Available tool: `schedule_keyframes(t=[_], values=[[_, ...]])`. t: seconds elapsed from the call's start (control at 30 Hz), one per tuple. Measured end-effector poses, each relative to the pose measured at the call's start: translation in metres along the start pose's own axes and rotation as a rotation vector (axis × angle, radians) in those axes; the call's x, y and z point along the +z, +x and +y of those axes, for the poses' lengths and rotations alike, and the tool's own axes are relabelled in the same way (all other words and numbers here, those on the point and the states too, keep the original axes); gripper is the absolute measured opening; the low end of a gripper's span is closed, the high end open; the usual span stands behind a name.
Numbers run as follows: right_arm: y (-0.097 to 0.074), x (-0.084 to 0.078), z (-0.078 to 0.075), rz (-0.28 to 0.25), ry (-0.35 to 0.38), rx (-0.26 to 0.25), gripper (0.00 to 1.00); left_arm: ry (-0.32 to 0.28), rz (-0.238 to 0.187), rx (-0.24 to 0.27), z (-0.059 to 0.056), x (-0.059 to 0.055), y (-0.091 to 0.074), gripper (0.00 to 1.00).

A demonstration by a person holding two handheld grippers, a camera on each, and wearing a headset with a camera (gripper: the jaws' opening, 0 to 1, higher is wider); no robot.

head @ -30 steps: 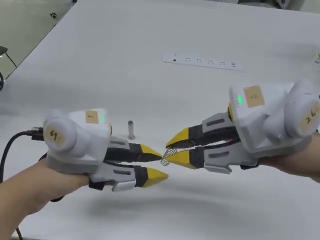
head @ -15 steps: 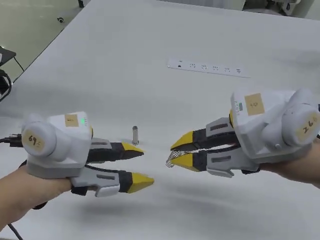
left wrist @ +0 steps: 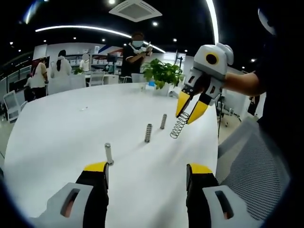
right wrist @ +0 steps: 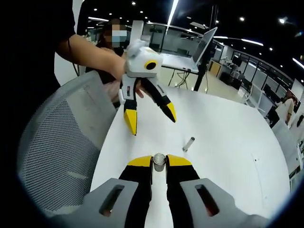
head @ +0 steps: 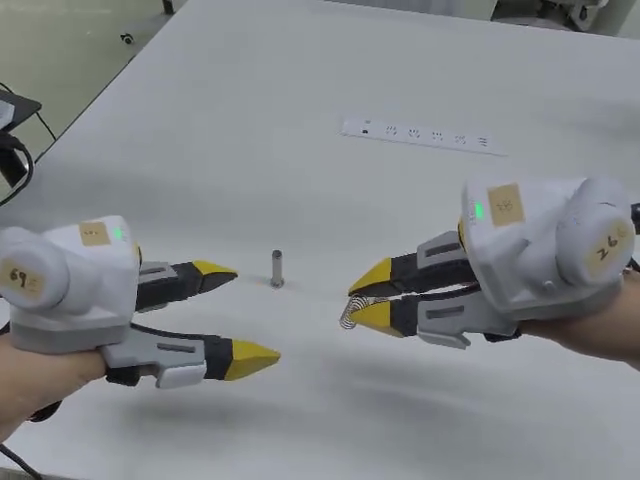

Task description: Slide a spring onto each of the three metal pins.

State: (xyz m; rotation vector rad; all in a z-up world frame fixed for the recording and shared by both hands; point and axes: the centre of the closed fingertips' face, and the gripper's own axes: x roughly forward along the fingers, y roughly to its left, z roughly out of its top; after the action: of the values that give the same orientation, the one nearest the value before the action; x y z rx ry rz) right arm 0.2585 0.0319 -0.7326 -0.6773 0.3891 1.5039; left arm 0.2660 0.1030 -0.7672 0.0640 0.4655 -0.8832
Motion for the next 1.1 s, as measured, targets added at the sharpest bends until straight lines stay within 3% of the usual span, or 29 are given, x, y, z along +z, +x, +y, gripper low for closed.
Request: schedule_keyframes(t=[0.57, 0.73, 1.1], values=[[0.013, 0.002, -0.011, 0.015, 0.002, 0.006, 0.08, -0.044, -0.033, 0.091, 0.022, -0.002, -0.013, 0.94], [0.020, 0.001, -0.016, 0.036, 0.003, 0.010, 0.08, -0.050, -0.039, 0.101, 0.025, -0.002, -0.014, 0.98], [0.034, 0.015, -0.035, 0.016, 0.014, -0.009, 0.08, -0.056, -0.055, 0.107, 0.029, 0.000, -0.015, 0.98]])
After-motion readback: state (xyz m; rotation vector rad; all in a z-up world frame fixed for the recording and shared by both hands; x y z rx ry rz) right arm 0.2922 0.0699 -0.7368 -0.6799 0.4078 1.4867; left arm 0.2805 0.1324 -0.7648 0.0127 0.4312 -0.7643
